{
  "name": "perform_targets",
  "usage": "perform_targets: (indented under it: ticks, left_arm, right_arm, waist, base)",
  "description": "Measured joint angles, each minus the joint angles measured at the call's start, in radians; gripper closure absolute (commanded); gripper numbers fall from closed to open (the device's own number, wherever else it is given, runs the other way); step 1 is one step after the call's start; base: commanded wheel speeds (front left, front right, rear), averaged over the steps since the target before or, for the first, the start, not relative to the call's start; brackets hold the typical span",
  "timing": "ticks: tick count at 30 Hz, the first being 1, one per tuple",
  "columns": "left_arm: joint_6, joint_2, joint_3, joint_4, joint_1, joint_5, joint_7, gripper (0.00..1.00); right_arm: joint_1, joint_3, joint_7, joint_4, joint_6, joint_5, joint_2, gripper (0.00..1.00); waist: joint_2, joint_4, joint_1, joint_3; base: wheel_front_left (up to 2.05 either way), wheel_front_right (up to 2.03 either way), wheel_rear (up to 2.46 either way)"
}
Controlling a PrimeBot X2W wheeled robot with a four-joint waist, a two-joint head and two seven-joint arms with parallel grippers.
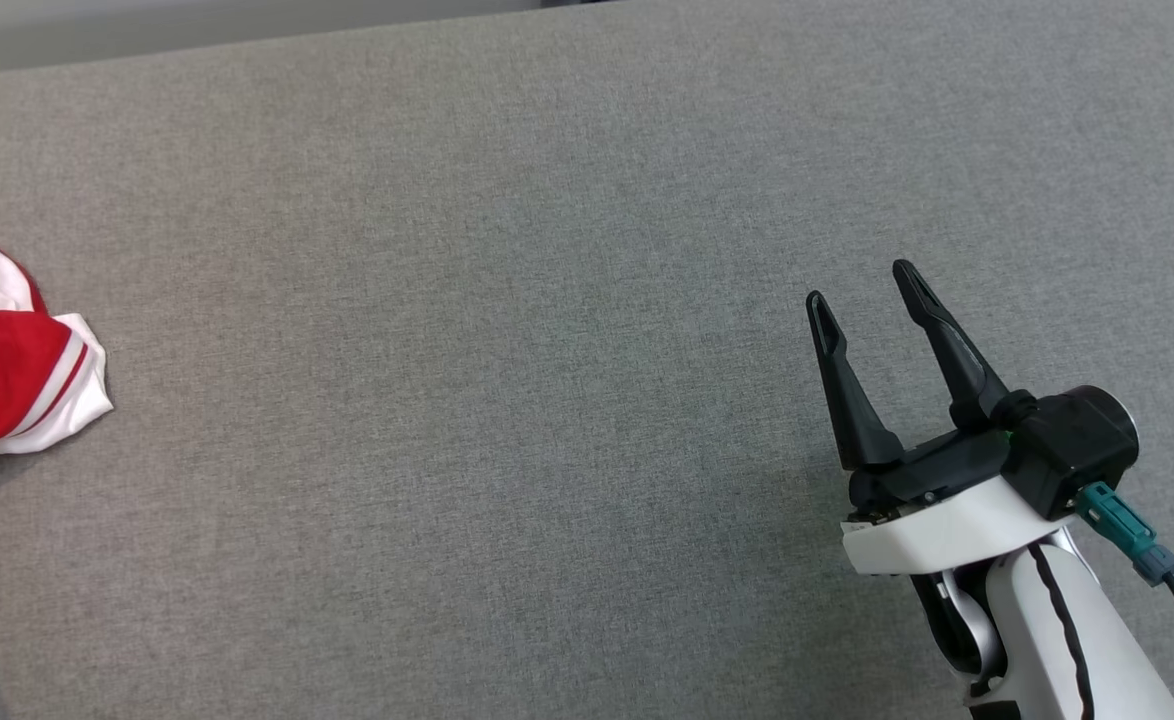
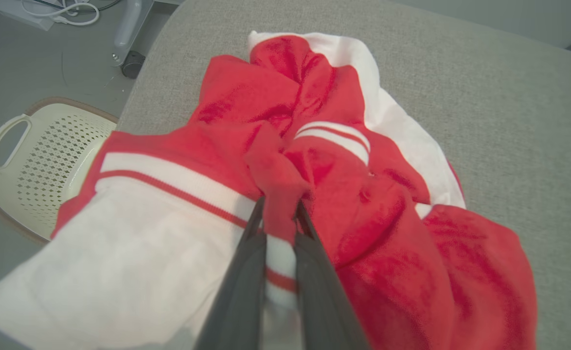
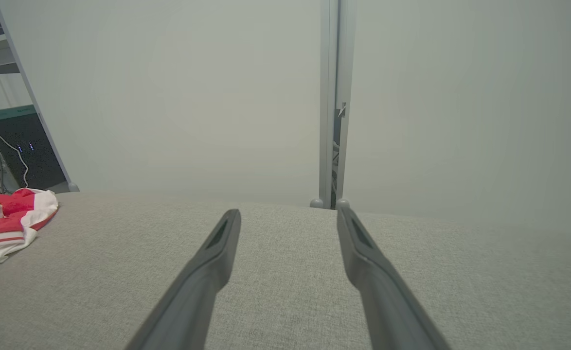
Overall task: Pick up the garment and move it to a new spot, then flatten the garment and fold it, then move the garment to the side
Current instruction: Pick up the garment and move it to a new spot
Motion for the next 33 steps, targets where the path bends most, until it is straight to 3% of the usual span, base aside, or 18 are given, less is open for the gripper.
perform_targets:
  ticks: [9,22,33]
  left_arm:
    - [0.0,0.024,-0.079,-0.059,-0.018,-0.03,-0.054,1.0]
    - [0.0,0.067,-0.266,-0.273,-0.081,-0.005,-0.094,1.0]
    - [0.004,0.024,-0.345,-0.492,-0.094,0.017,-0.085,1.0]
  right_arm:
    - [0.01,0.003,0.0,0.017,0.0,0.014,0.0,0.0]
    - [0.054,-0.006,0.0,0.04,0.0,0.05,0.0,0.0]
    - [0.078,-0.024,0.0,0.043,0.0,0.06,0.0,0.0]
  waist:
    - [0.0,0.007,0.0,-0.055]
    - [0.0,-0.013,0.0,-0.186]
    - [0.0,-0.08,0.0,-0.27]
  base:
    - [0.0,0.0,0.0]
    - [0.0,0.0,0.0]
    - [0.0,0.0,0.0]
